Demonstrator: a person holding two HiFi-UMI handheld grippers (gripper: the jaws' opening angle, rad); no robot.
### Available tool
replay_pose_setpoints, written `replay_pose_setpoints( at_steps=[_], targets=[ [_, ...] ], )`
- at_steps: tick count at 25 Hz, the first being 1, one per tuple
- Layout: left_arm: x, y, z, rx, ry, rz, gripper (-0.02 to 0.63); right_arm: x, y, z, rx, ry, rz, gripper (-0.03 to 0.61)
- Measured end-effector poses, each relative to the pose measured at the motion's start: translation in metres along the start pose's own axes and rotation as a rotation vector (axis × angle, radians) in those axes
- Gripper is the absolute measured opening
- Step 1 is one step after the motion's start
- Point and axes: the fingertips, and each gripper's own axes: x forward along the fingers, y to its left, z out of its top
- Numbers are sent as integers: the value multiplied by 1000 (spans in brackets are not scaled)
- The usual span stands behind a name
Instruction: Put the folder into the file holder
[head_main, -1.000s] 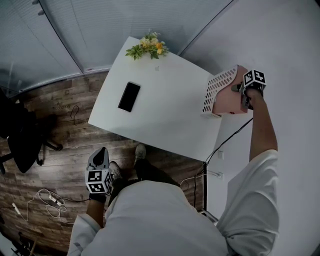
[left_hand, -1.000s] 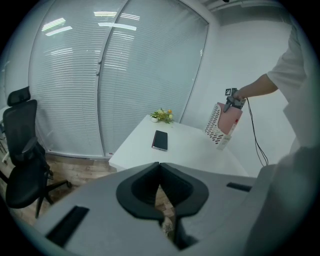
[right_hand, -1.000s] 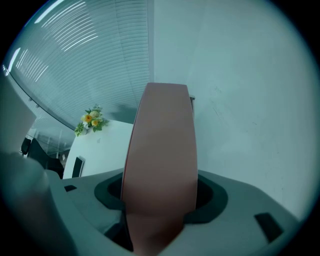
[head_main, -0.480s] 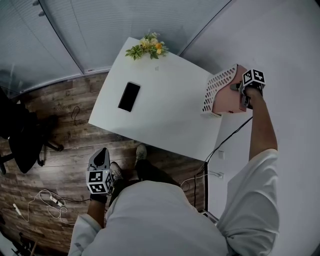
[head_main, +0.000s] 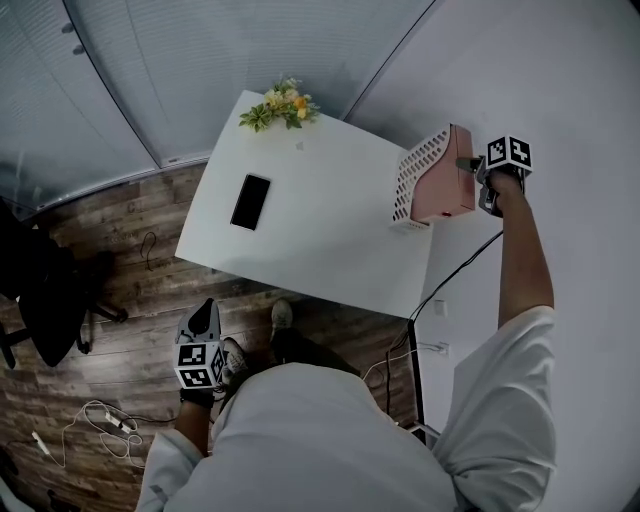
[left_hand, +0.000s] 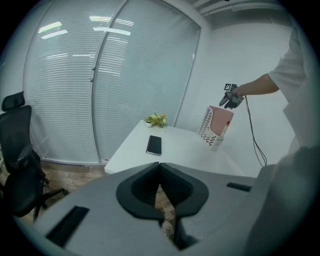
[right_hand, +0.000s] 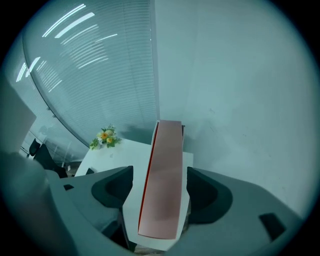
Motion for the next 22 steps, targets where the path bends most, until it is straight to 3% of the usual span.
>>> replay_pose_setpoints(
  at_steps=[10, 15, 22],
  targets=[
    [-16, -17, 22, 92, -40, -81, 9, -86, 28, -47, -14, -291, 62, 320],
    [-24, -28, 31, 140, -55, -120, 9, -115, 45, -102, -46, -443, 29, 268],
    [-39, -39, 37, 197, -65, -159, 9, -130, 70, -198, -56, -561, -42, 179]
  ],
)
